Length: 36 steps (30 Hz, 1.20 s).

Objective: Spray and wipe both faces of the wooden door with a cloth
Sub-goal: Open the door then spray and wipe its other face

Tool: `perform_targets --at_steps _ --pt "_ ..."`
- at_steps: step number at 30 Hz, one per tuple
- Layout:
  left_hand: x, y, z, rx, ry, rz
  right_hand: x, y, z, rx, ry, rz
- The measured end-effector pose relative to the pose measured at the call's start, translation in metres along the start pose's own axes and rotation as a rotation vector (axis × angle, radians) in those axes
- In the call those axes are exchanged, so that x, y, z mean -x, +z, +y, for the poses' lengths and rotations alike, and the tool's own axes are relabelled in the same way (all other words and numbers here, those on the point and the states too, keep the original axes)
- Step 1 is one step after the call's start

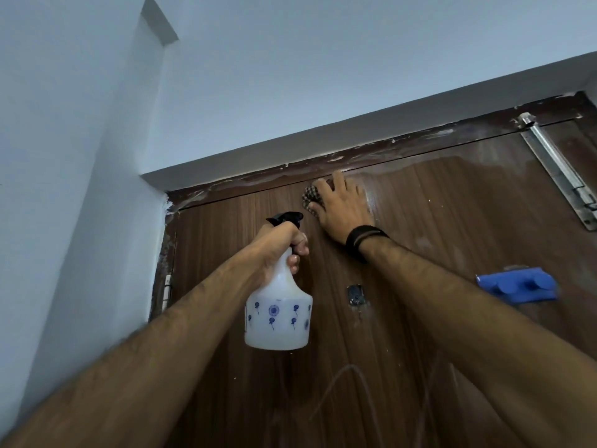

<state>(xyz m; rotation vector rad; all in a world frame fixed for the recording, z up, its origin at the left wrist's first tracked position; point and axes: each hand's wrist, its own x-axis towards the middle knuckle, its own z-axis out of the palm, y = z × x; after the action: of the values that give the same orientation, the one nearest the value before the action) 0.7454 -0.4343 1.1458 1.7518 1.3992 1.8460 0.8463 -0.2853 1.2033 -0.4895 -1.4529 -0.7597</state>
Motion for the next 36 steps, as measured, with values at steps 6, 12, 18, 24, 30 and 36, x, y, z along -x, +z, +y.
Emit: perform_targets --at_steps 6,12,18,24,30,36 --pt "0.006 0.018 -0.021 0.071 -0.018 0.019 0.085 -0.013 0.011 -0.043 -0.198 -0.09" --pt "0.007 0.032 -0.022 0.108 -0.019 0.07 0.041 -0.028 0.044 -0.018 -0.1 -0.094" --pt "0.009 0.042 -0.012 0.123 0.01 0.054 -0.001 -0.036 0.055 0.041 0.084 -0.077" --pt "0.019 0.052 -0.039 0.125 -0.054 0.008 0.109 -0.036 0.041 0.019 -0.156 -0.142" --pt "0.02 0.068 -0.046 0.14 -0.078 0.003 0.125 -0.049 0.054 0.085 -0.186 -0.138" --pt "0.019 0.08 -0.031 0.087 -0.085 -0.112 0.07 -0.072 0.1 0.126 0.347 -0.009"
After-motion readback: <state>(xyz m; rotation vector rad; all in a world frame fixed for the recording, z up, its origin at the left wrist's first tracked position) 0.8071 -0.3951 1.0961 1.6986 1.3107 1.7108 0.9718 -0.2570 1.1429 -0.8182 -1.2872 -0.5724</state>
